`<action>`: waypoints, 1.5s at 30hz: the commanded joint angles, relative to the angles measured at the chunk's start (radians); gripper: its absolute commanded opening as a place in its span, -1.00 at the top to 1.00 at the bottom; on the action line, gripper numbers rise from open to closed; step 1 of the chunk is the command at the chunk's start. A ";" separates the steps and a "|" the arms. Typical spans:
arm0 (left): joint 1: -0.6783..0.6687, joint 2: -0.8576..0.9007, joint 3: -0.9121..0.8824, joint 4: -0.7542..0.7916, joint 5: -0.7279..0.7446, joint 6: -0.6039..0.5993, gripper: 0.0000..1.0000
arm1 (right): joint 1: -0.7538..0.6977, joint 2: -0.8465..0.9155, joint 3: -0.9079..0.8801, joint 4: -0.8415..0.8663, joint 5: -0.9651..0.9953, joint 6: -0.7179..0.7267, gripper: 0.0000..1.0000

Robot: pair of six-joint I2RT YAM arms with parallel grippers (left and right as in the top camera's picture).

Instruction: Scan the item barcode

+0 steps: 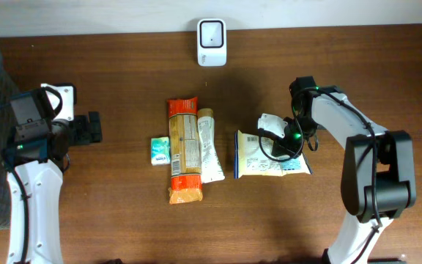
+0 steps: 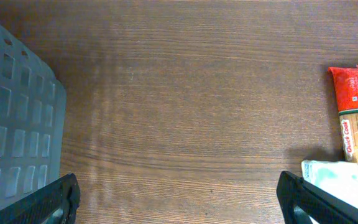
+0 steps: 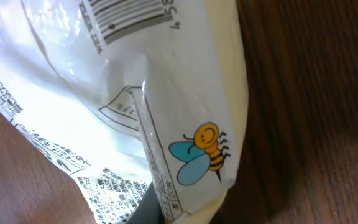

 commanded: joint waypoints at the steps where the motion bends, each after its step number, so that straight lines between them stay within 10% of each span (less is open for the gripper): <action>1: 0.003 -0.004 0.018 0.002 0.018 0.010 -0.98 | 0.003 0.063 -0.024 0.031 0.044 -0.011 0.92; 4: 0.003 -0.004 0.018 0.002 0.018 0.009 -0.98 | 0.004 0.062 0.020 0.030 -0.026 0.007 0.88; 8: 0.003 -0.004 0.018 0.002 0.018 0.009 -0.98 | 0.004 0.062 0.151 0.023 -0.087 0.219 -0.19; 14: 0.003 -0.004 0.018 0.002 0.018 0.009 -0.98 | -0.007 0.062 0.403 -0.198 -0.087 0.462 -0.84; 21: 0.003 -0.004 0.018 0.002 0.018 0.009 -0.98 | -0.185 0.062 0.441 -0.341 -0.199 0.731 -1.00; 36: 0.003 -0.004 0.018 0.002 0.018 0.009 -0.98 | -0.184 0.062 -0.166 0.255 -0.512 0.851 -0.57; 42: 0.003 -0.004 0.018 0.002 0.018 0.009 -0.98 | -0.143 0.062 -0.182 0.312 -0.461 0.902 0.75; 45: 0.003 -0.004 0.018 0.002 0.018 0.009 -0.98 | -0.143 0.062 -0.182 0.312 -0.462 0.903 0.84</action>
